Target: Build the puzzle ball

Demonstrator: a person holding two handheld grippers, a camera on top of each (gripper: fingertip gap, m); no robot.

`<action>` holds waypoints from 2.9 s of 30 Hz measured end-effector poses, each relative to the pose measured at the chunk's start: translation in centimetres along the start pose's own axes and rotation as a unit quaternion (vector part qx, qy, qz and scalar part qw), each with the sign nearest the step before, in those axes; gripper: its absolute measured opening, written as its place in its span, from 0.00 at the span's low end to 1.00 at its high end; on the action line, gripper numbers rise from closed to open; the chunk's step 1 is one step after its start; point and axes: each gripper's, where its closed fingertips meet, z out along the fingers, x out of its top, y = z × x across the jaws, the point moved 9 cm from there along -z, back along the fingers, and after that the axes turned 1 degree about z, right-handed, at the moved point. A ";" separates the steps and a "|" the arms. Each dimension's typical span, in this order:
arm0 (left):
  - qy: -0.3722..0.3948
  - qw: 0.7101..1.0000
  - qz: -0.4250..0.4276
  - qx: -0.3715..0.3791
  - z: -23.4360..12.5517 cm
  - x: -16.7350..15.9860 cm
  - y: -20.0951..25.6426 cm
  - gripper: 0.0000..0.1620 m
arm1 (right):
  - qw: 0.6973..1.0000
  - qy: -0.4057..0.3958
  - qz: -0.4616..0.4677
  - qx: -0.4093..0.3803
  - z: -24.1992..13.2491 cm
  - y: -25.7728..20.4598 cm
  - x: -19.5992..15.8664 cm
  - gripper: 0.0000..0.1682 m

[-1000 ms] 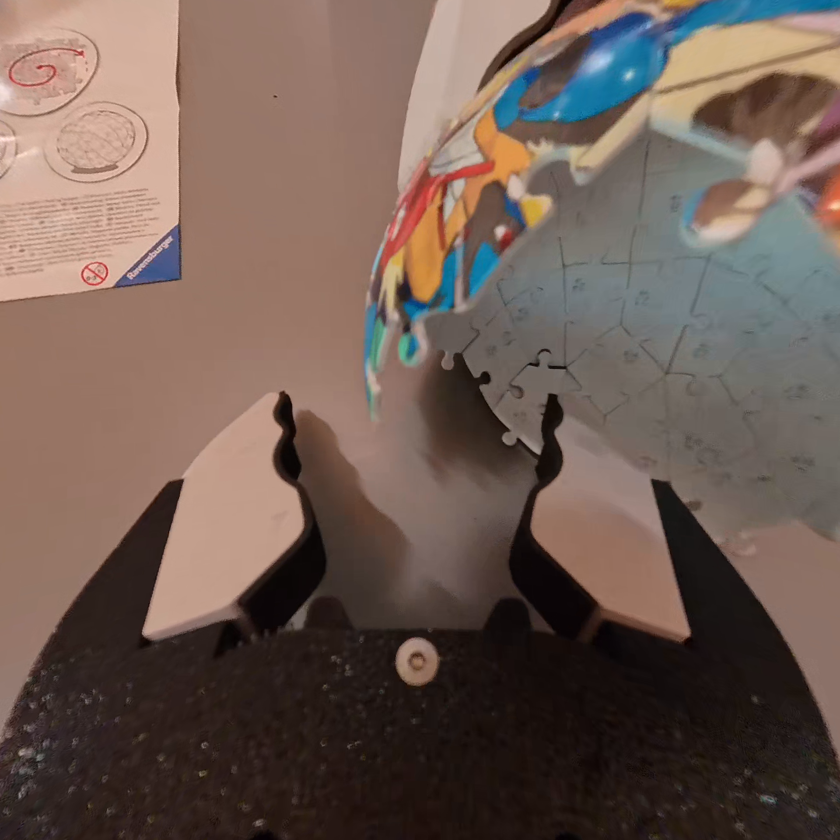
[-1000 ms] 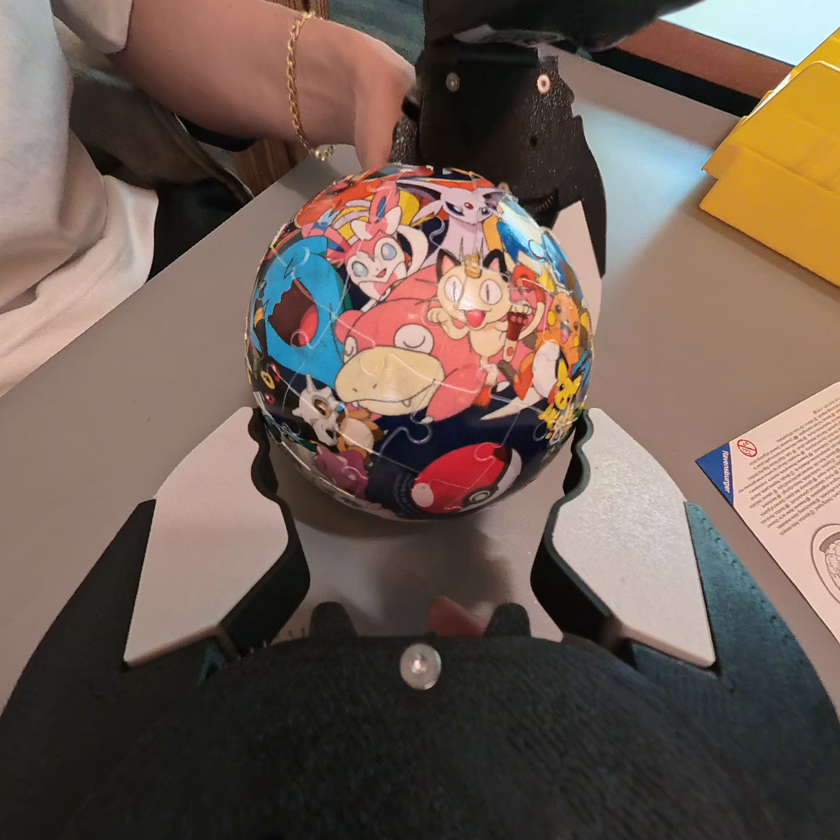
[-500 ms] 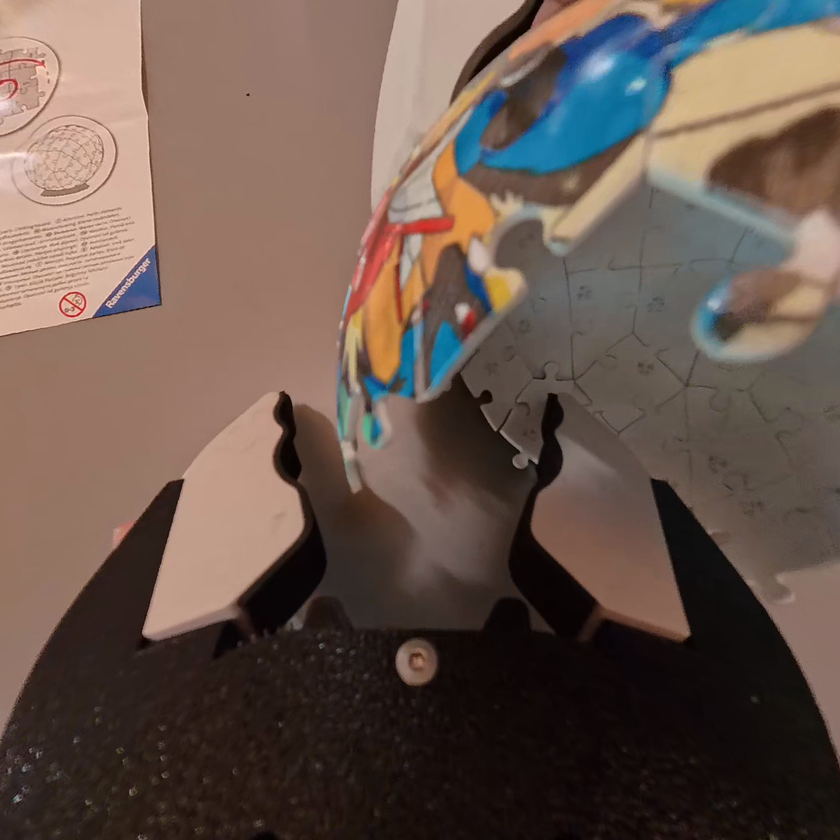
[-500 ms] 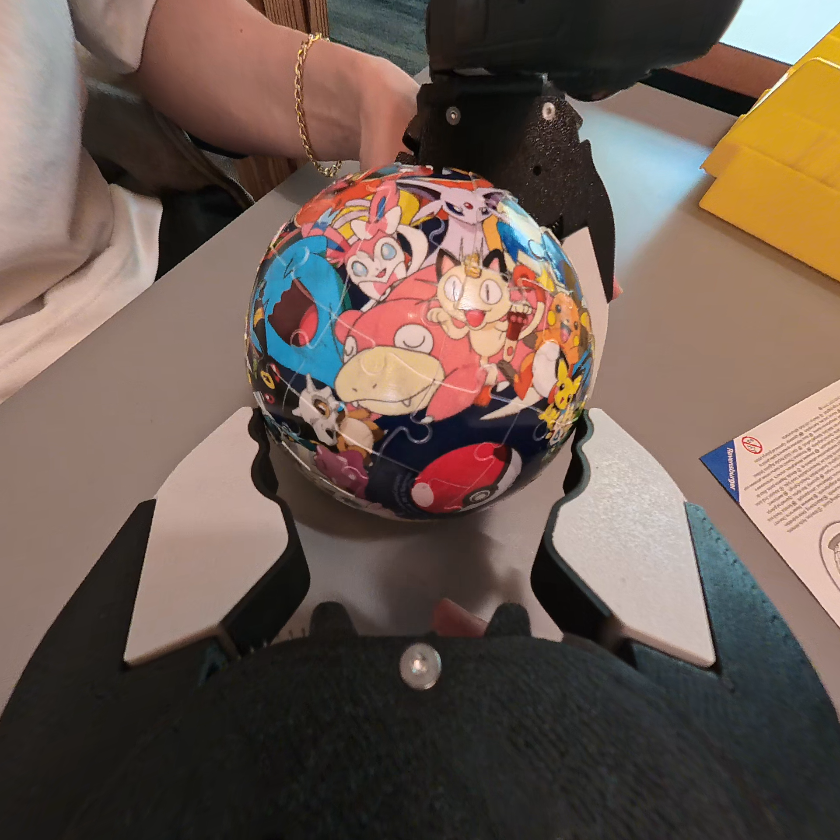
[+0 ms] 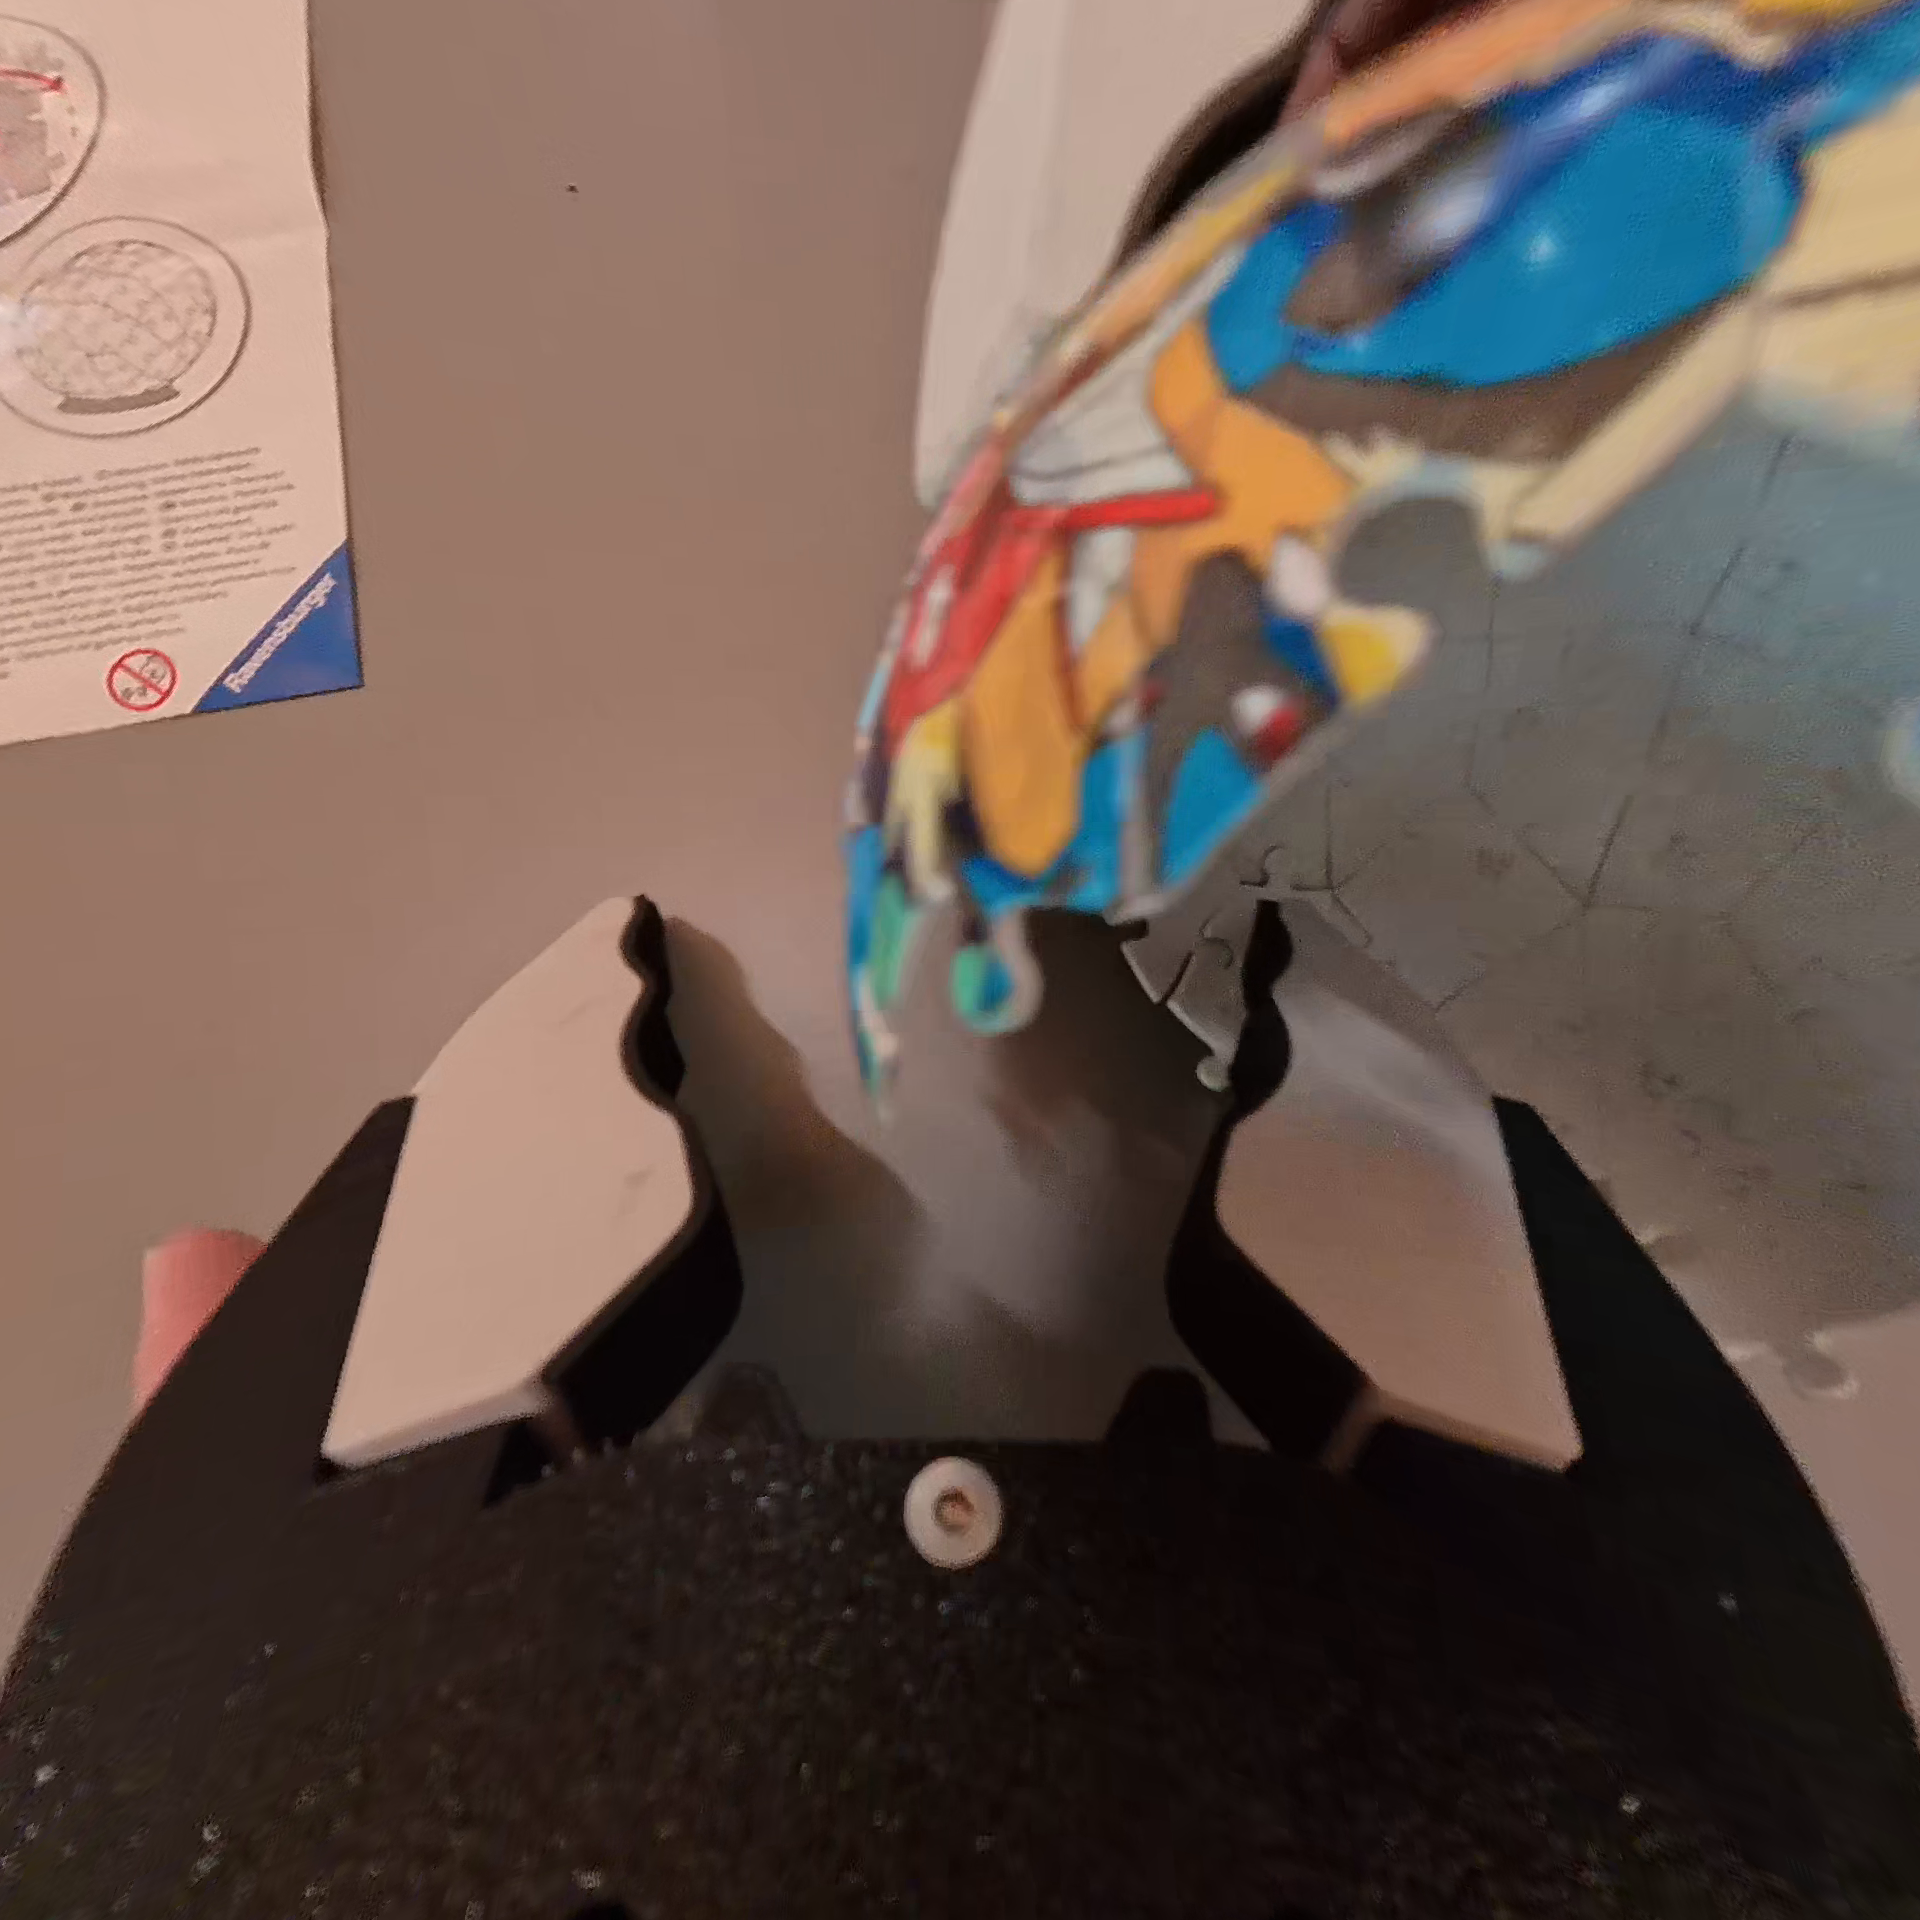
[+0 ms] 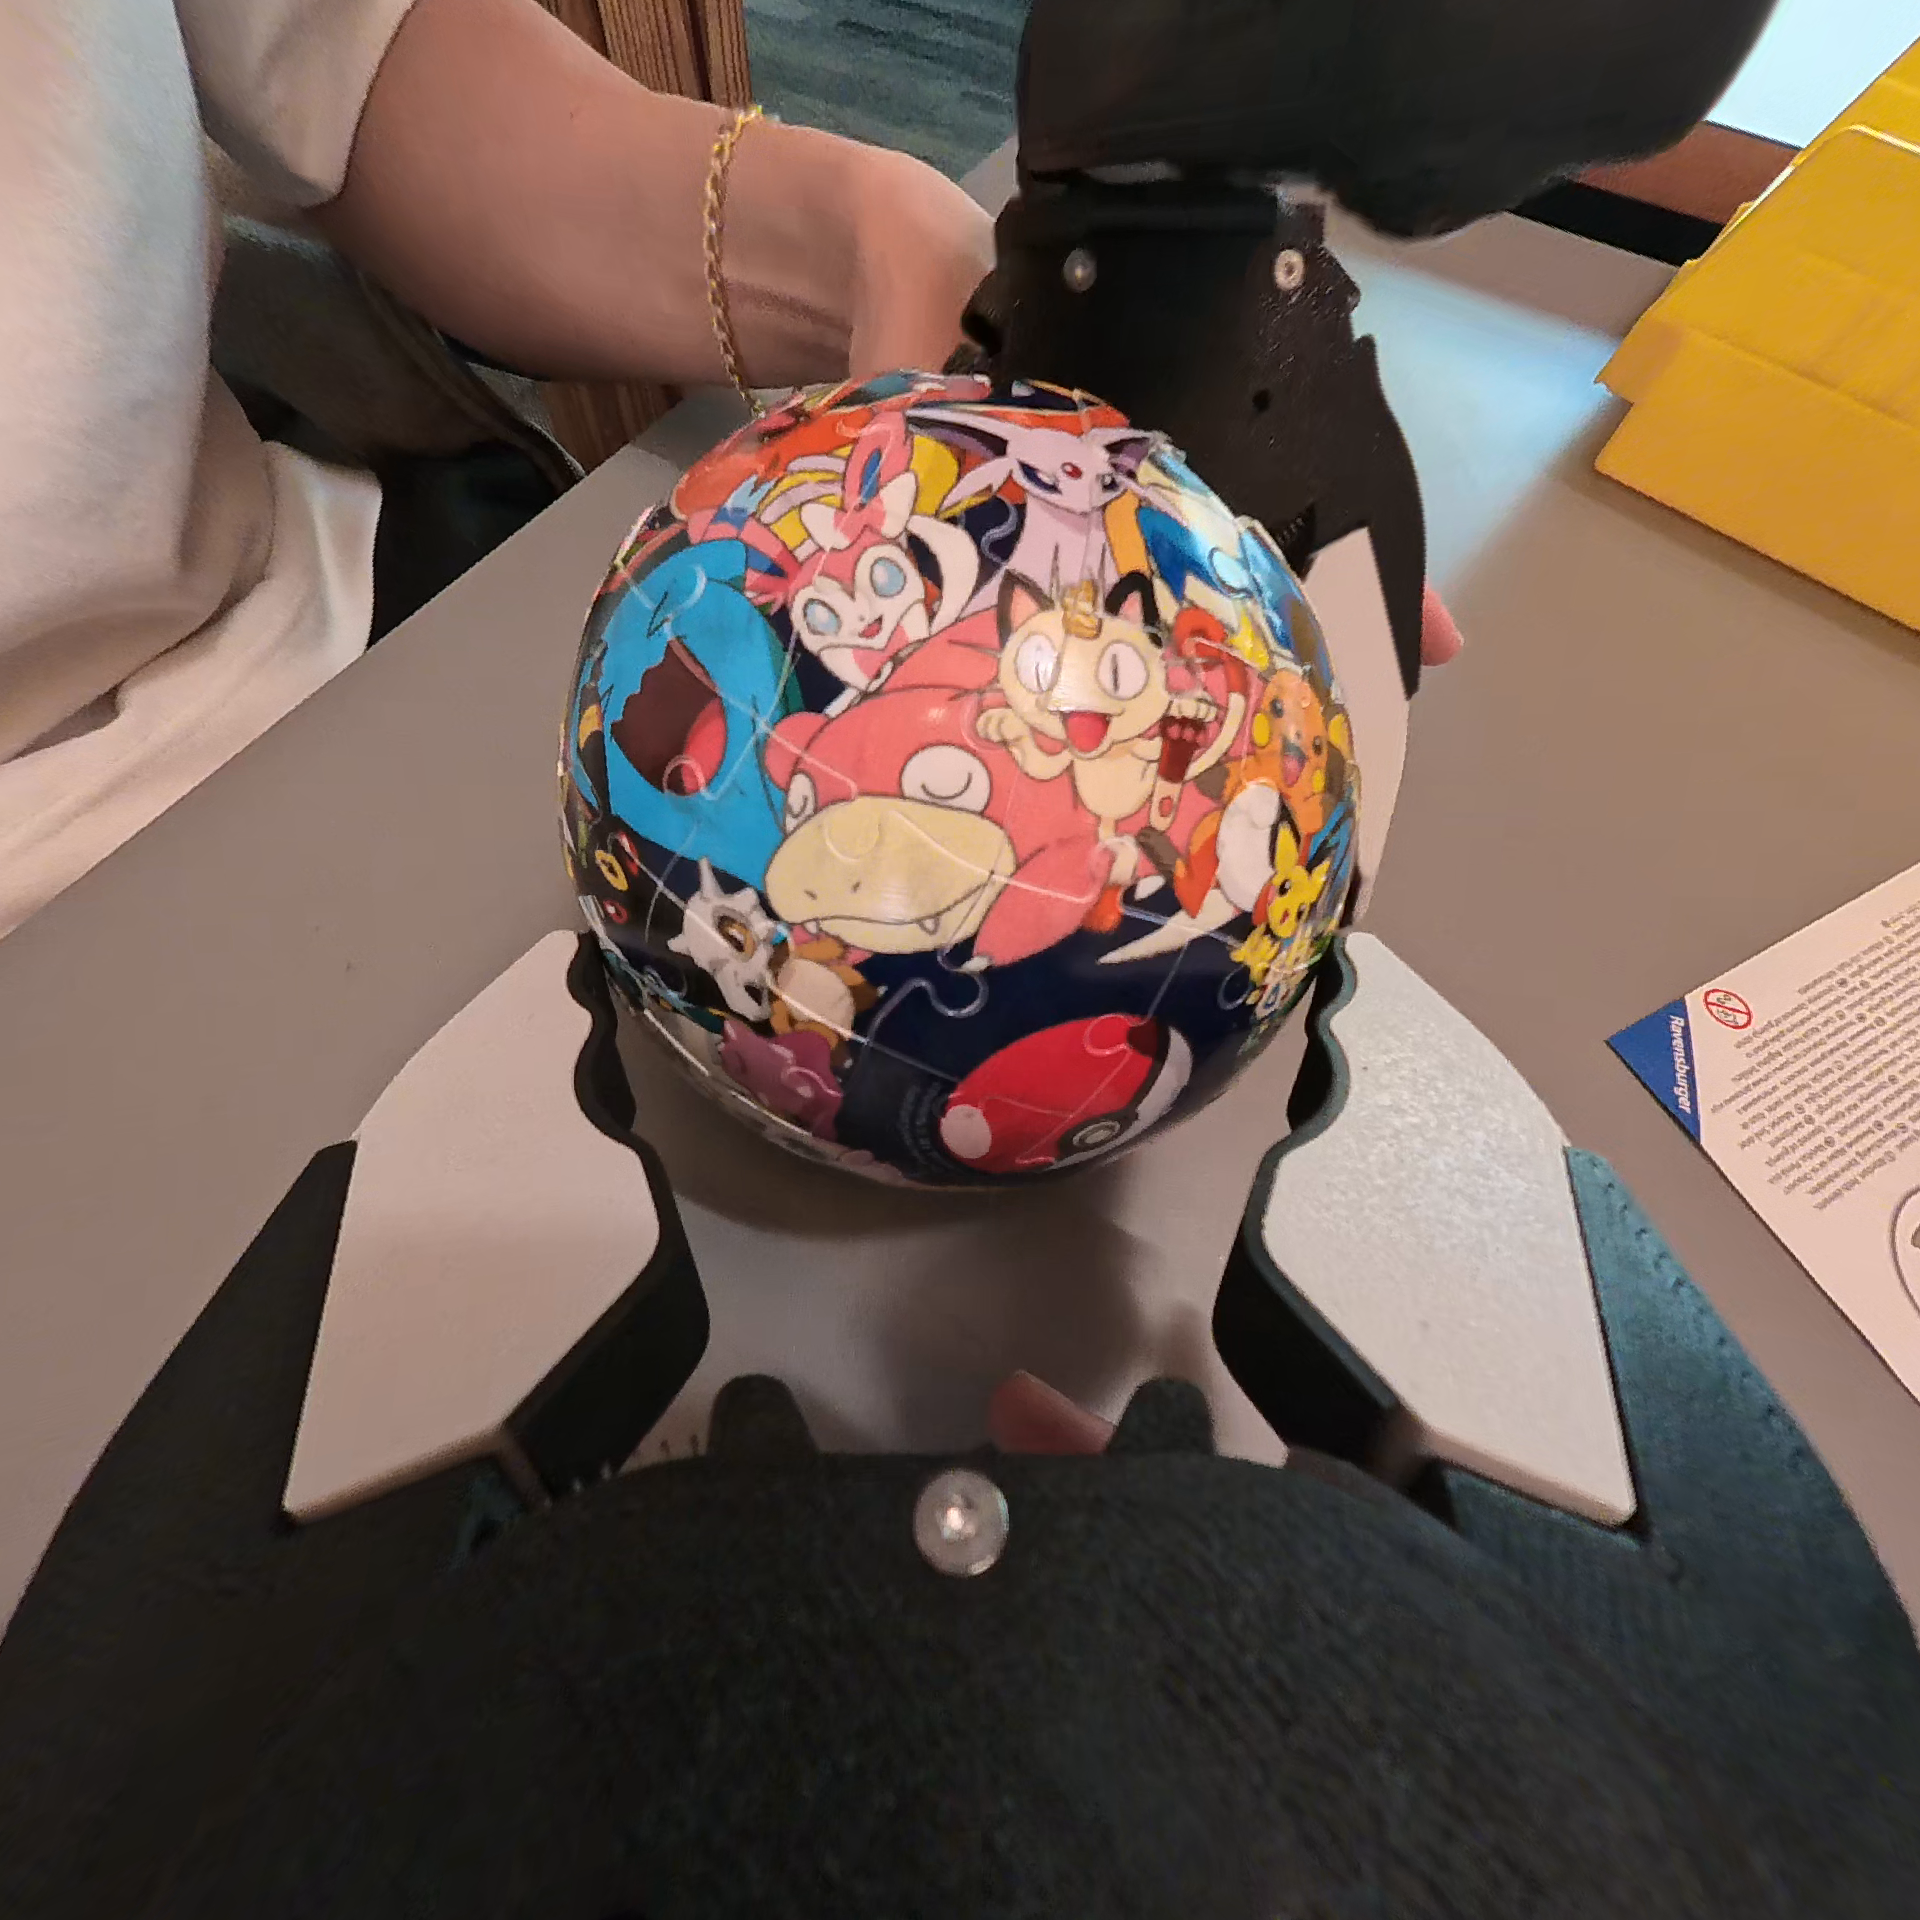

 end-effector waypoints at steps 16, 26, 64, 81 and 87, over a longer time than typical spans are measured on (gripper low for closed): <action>0.020 0.999 0.018 -0.017 -0.7 -0.3 -0.1 0.60 | 1.000 -0.001 0.003 -0.002 0.0 0.0 0.1 0.74; -0.006 0.999 0.038 -0.037 -0.1 -0.4 0.5 0.52 | 1.000 0.001 0.004 -0.002 0.0 0.0 0.0 0.74; 0.019 0.998 0.051 0.009 -1.4 -0.5 -0.4 0.55 | 1.000 -0.008 0.002 -0.005 0.0 -0.2 0.1 0.74; -0.002 0.996 0.076 -0.038 0.0 0.0 1.4 0.45 | 1.000 0.007 0.011 -0.003 0.2 -0.1 0.1 0.74; 0.006 0.997 0.077 -0.026 0.0 0.1 1.1 0.51 | 1.000 0.008 0.011 -0.004 0.2 -0.1 0.0 0.74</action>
